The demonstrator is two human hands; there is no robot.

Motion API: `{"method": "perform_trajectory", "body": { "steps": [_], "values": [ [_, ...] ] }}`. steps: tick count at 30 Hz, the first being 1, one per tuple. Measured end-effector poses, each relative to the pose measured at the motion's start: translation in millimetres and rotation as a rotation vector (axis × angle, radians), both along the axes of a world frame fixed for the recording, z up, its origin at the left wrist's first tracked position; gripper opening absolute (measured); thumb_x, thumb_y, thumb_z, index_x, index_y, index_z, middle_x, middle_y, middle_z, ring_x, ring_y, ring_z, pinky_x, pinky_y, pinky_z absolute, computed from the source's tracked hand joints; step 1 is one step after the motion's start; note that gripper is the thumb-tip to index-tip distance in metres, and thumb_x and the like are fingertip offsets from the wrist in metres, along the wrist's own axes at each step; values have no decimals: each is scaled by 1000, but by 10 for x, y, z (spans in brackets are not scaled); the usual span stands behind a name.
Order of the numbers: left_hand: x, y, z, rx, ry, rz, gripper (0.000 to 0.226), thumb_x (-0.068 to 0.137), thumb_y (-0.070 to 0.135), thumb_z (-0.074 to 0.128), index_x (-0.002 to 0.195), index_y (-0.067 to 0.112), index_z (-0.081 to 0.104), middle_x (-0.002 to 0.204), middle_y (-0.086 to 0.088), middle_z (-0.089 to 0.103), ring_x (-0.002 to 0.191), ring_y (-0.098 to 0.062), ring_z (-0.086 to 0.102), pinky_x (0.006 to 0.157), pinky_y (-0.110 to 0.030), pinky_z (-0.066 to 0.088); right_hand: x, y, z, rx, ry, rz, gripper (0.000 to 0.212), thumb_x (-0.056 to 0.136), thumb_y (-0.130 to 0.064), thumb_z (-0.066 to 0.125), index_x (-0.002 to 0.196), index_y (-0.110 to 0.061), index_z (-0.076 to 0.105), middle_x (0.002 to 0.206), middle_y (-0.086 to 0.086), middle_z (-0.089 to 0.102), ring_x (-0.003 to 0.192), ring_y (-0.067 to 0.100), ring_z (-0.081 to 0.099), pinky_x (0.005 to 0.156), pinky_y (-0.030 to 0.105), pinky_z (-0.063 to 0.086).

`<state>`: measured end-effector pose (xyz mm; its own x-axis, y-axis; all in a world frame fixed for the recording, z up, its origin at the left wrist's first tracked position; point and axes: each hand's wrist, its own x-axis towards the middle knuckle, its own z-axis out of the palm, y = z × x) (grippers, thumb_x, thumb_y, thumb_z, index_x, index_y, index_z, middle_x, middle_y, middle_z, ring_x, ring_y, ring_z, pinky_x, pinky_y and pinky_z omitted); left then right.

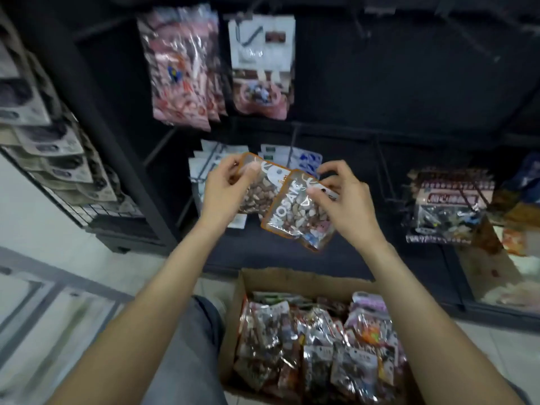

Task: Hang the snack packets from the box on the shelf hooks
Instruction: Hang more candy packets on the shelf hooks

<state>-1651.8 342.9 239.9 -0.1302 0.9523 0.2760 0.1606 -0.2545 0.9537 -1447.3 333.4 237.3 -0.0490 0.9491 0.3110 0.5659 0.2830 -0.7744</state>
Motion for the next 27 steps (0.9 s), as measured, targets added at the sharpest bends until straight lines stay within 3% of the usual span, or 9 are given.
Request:
{"method": "perform_trajectory", "body": {
  "steps": [3,6,10,15,20,24,27],
  "values": [
    [-154,139,421,82,-49,10,6,92,17,62,86,14,60,81,-7,61,76,-15,57,70,-29,47,-233,255,403,53,87,33,25,87,-24,67,112,-25,63,100,-10,62,97,5,59,90,27,48],
    [-313,333,687,128,-73,48,6,89,21,65,85,20,61,77,4,65,72,-7,62,68,-22,50,-471,481,684,138,19,54,12,90,-25,64,101,-20,67,101,-7,62,96,9,59,90,35,49],
    [-410,699,910,97,-63,100,33,81,40,72,93,11,63,88,1,68,80,-5,64,74,-21,51,-683,784,934,182,-142,-7,16,92,-31,59,104,-23,64,100,-3,71,100,20,65,83,42,52],
    [-347,1017,1197,101,-65,98,16,87,33,66,87,18,61,79,11,63,69,2,59,57,-7,43,-699,1054,1229,252,-170,-82,17,95,-32,54,103,-20,64,95,0,70,93,22,65,78,42,52],
    [-329,1228,1189,87,-128,122,21,89,31,63,76,18,55,72,8,58,64,-4,55,56,-7,43,-795,1174,1331,222,-232,-109,27,100,-32,44,111,-16,63,96,6,68,89,27,63,76,41,50],
    [-285,1319,1139,52,-161,120,20,91,28,62,95,9,59,76,7,60,57,5,56,51,-8,45,-800,1254,1299,197,-246,-141,29,100,-32,43,114,-15,62,99,9,68,92,30,63,76,40,50],
    [-286,1409,1105,79,-131,133,19,91,27,62,91,9,58,72,6,56,57,-1,53,54,-15,45,-793,1324,1279,222,-263,-179,29,100,-32,44,115,-16,62,97,7,69,89,28,63,70,36,48]
  ]
}}
